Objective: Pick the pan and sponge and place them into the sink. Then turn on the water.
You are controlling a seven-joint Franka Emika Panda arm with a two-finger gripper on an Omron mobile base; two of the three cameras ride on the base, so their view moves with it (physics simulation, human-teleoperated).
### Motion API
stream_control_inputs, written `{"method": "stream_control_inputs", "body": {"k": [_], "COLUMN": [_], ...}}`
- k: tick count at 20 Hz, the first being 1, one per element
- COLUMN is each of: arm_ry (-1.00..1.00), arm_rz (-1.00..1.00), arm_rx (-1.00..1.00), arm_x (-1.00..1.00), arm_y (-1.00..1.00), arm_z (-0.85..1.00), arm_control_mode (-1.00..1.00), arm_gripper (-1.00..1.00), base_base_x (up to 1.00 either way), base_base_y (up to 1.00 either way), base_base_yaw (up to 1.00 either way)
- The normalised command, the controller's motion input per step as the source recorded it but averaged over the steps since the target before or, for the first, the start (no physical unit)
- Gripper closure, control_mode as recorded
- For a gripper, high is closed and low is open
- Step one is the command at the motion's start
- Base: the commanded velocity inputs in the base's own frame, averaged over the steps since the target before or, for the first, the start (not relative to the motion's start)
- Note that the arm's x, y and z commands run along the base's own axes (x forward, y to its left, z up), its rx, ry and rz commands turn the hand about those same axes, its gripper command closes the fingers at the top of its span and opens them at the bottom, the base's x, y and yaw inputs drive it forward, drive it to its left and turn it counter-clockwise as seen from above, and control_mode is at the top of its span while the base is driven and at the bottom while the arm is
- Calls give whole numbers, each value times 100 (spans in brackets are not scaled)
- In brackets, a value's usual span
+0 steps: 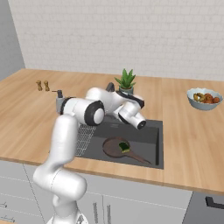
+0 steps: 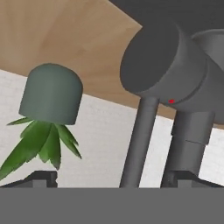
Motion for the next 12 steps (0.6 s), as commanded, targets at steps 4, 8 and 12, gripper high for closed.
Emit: {"method": "stream_control_inputs", "body": {"k": [4,8,12], "arm_ry": [1,0,-3], "arm_rz": [0,0,0], "arm_rx": [0,1,3], "arm_x": [49,34,15], "arm_y": [0,0,-6], "arm_z": [-44,-13,0], "arm_control_mode": [-100,-100,-100], "arm_gripper": [-100,-100,100], "base_base_x": [0,0,0], "base_base_y": [0,0,0], "base_base_yaw": [0,0,0]}}
